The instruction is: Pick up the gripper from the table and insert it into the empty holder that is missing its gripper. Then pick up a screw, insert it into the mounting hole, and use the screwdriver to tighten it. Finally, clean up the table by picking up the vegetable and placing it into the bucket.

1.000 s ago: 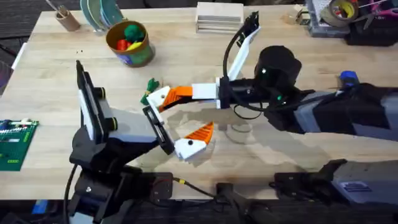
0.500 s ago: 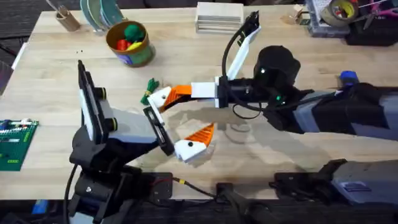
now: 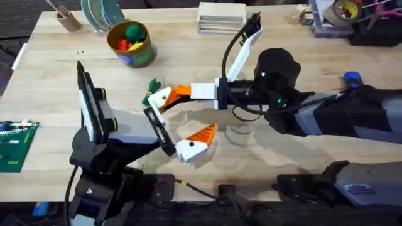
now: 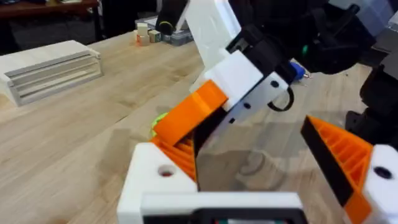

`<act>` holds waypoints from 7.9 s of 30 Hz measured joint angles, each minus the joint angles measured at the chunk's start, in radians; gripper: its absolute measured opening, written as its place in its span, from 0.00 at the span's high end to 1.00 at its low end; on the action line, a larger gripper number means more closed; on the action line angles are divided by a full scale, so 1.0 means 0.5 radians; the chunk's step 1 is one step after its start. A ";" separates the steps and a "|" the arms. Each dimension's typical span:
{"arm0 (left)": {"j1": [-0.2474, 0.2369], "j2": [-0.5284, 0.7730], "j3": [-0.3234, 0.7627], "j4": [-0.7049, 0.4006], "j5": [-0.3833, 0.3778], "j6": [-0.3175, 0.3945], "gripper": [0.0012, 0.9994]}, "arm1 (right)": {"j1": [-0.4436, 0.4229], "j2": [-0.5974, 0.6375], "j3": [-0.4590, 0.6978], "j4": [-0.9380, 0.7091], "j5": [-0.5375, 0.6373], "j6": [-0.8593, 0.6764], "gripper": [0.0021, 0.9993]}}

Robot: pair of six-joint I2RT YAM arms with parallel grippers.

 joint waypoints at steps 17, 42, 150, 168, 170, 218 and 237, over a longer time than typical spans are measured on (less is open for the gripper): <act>-0.012 0.000 0.000 -0.002 0.089 0.011 0.01 | -0.122 0.004 0.000 -0.017 -0.307 0.001 0.85; -0.051 0.000 0.001 -0.007 0.291 0.040 0.01 | -0.565 0.039 0.014 0.009 -0.396 0.001 0.01; -0.051 0.000 0.002 -0.051 0.330 0.040 0.01 | -0.043 -0.032 0.816 -2.953 1.873 -1.585 0.72; -0.051 0.000 0.002 -0.051 0.329 0.040 0.01 | -0.043 -0.031 0.901 -2.938 1.873 -1.585 0.56; -0.051 0.000 0.002 -0.051 0.330 0.040 0.01 | -0.043 -0.031 0.901 -2.939 1.873 -1.585 0.56; -0.051 0.000 0.002 -0.051 0.330 0.040 0.01 | -0.043 0.040 0.912 -2.957 1.882 -1.563 0.89; -0.051 0.000 0.002 -0.051 0.330 0.040 0.01 | -0.043 0.025 0.918 -3.019 1.896 -1.648 0.99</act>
